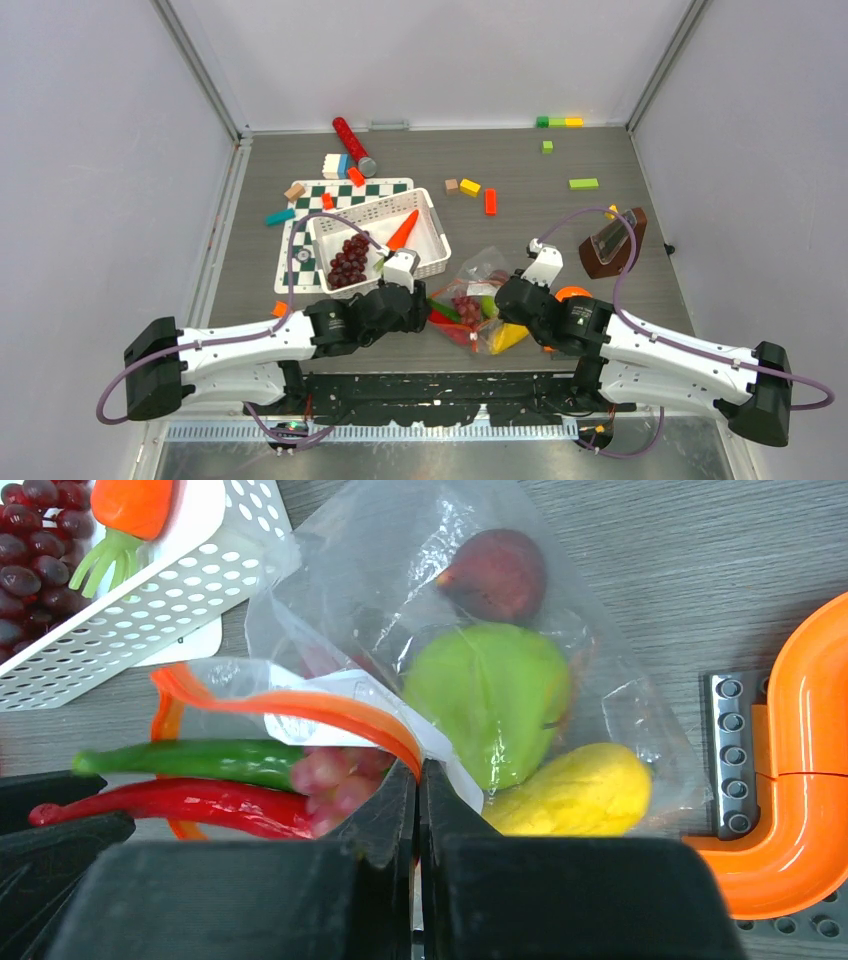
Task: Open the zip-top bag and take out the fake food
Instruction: Pick up the fake vegetable from the zipper food storage bag, then place the fake vegetable in the bin.
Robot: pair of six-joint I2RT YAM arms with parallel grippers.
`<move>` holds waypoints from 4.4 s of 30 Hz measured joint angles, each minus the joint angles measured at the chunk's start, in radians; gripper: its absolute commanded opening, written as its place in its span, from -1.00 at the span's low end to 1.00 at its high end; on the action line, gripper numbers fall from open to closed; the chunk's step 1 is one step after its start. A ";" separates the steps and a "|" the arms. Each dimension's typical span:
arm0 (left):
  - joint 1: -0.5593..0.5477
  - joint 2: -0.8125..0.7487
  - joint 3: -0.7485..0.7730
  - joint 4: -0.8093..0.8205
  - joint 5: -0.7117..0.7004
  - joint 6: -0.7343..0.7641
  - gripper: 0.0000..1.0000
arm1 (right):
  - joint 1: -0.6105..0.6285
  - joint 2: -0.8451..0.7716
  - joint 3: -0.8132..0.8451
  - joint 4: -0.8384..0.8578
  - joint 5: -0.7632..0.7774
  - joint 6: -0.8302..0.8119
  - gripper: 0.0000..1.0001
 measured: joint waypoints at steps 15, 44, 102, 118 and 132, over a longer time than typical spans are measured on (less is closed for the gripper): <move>0.000 -0.018 -0.041 0.035 -0.041 -0.050 -0.06 | 0.000 0.006 0.000 0.000 0.000 -0.002 -0.99; 0.000 0.026 -0.086 0.220 -0.051 -0.152 -0.39 | 0.000 0.005 0.000 0.005 -0.007 -0.002 -1.00; 0.558 -0.163 0.156 -0.117 -0.153 0.087 -0.93 | 0.000 0.004 0.000 0.005 -0.008 -0.009 -1.00; 0.664 -0.003 0.045 0.003 -0.291 -0.430 -1.00 | 0.000 -0.040 0.000 -0.003 -0.018 -0.004 -1.00; 0.730 0.180 0.084 -0.042 -0.377 -0.755 -0.76 | 0.000 -0.063 -0.004 -0.025 -0.018 0.006 -1.00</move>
